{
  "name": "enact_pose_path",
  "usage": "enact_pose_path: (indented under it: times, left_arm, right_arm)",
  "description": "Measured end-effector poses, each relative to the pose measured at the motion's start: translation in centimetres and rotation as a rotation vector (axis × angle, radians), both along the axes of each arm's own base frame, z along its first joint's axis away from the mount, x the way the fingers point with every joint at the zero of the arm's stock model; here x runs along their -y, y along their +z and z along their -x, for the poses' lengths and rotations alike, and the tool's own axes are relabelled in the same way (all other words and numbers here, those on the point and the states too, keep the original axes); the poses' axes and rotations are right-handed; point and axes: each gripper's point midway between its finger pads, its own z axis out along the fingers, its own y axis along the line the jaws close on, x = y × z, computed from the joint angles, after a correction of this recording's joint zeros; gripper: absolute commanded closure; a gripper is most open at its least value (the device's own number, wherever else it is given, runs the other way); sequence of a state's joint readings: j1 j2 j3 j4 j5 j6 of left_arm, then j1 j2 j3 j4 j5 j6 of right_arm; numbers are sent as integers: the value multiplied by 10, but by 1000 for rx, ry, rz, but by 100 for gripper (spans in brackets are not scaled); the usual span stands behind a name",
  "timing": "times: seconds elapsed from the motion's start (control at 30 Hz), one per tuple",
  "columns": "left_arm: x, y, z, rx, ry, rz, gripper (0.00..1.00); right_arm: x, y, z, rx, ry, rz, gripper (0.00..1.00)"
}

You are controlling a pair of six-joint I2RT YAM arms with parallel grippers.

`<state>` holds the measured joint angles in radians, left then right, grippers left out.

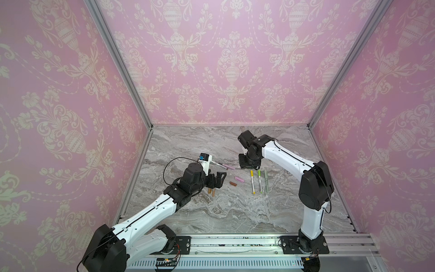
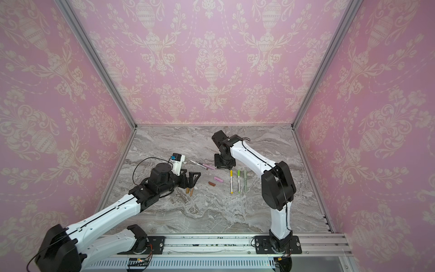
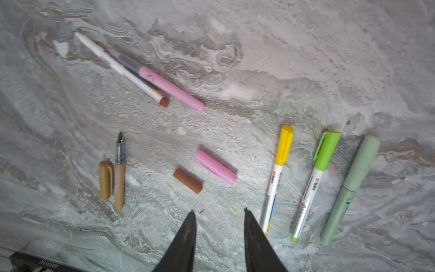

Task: Insert the pens into the pen caps
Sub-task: 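Lower the capped white pen beside the green markers and open the right gripper, then move the right gripper to the pink pen and grasp it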

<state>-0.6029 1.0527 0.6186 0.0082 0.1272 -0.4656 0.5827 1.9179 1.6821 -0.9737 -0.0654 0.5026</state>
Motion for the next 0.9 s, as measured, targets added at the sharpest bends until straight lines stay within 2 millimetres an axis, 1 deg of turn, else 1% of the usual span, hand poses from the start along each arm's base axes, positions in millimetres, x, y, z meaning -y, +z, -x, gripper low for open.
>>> enact_pose_path:
  times: [0.1,0.2,0.27,0.33,0.43,0.53,0.6,0.8,0.9]
  left_arm:
    - [-9,-3,-4,-23,47,0,1]
    - [-17,-4,-5,-42,84,5,1]
    - [-20,-3,-5,-48,96,8,1]
    - [-21,-3,-4,-52,105,13,1]
    - [-24,-3,-3,-61,115,14,1]
    - [-27,-4,-4,-66,129,12,1]
    - [-28,-5,-5,-70,135,12,1]
    - [-30,-15,-9,-99,151,0,1]
    - [-31,-17,-11,-109,158,-1,1]
  right_arm:
    - [-16,0,-6,9,67,-18,57]
    - [-30,-11,-23,18,120,-17,54]
    - [-39,-27,-36,17,157,-6,53]
    - [-45,-42,-45,11,186,7,52]
    - [-48,-65,-51,-10,225,34,52]
    - [-49,-80,-52,-25,256,58,52]
    - [-49,-85,-53,-29,270,67,52]
    - [-55,-87,-57,-11,311,83,53]
    - [-58,-92,-59,-6,323,97,55]
